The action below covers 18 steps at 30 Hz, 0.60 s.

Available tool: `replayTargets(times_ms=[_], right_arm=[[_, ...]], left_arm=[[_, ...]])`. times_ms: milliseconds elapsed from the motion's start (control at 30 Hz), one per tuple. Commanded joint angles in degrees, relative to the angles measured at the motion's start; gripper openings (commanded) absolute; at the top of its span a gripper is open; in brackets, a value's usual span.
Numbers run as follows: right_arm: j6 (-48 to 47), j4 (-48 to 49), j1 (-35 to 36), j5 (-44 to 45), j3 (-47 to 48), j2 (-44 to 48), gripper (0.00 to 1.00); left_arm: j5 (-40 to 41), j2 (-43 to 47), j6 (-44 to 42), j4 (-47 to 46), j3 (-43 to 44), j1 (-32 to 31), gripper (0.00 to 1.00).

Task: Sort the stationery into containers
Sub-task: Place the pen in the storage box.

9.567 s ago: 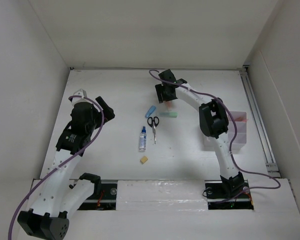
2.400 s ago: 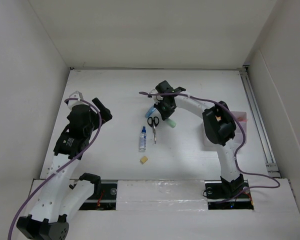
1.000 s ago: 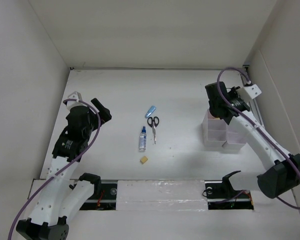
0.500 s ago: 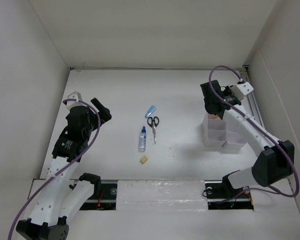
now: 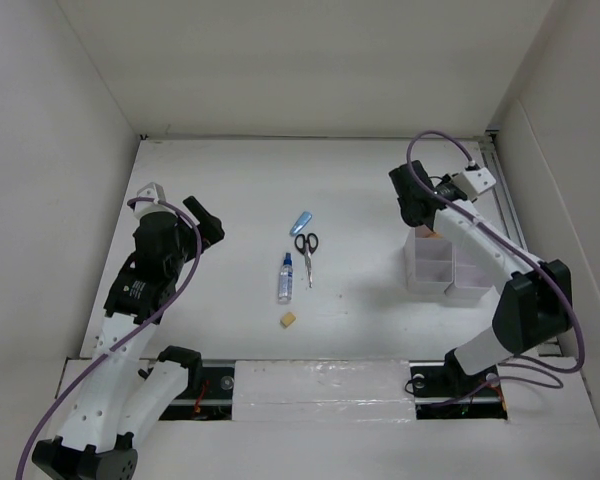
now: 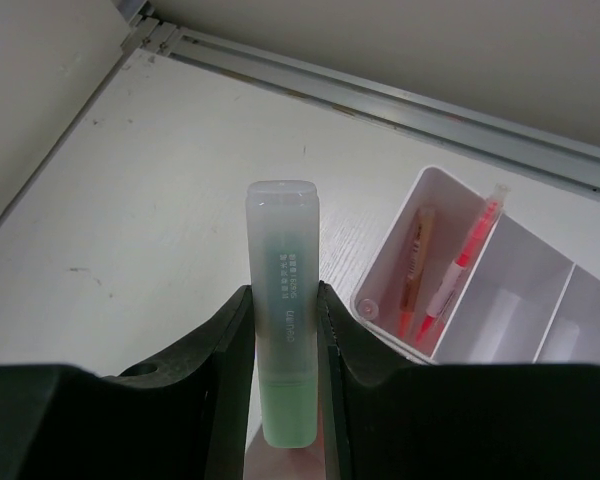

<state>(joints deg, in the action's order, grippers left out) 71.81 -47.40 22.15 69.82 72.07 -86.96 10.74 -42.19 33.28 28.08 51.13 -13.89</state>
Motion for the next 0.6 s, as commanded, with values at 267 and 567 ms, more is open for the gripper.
replayTargets(times_ms=[267, 567], right_arm=[[13.79, -12.90, 2.89, 4.62, 4.92, -4.62, 0.00], [14.41, -13.42, 3.42, 4.62, 4.39, -5.15, 0.00]], left_arm=[[-0.28, 0.71, -0.85, -2.06, 0.46, -0.26, 1.00], [-0.81, 0.71, -0.85, -2.06, 0.46, -0.26, 1.00]])
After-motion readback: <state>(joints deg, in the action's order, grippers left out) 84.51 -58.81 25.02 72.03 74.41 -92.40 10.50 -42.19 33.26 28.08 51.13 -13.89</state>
